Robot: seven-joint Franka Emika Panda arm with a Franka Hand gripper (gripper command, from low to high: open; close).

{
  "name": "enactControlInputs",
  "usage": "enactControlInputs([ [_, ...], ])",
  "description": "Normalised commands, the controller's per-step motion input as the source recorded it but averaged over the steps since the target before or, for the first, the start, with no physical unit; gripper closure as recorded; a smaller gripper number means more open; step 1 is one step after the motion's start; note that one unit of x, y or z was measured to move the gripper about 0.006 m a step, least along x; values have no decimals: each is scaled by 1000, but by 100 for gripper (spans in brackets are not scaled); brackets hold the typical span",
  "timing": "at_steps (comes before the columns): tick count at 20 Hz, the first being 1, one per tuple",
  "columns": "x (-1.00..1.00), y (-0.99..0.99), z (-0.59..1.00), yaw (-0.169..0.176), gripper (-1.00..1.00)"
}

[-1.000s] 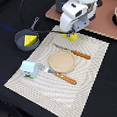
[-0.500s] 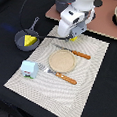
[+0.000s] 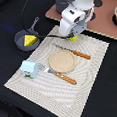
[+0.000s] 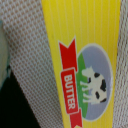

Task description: Interact with the objects in diverse but meaningful ways.

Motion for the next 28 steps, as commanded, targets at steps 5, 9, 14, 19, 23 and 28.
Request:
enactControlInputs([
  [5, -382, 0, -165, 50, 100],
  [9, -320, 0, -172, 53, 100],
  [14, -308, 0, -190, 49, 100],
  [19, -290, 0, -195, 44, 100],
  [23, -219, 0, 186, 22, 100],
  [28, -278, -131, 1000, -20, 100],
])
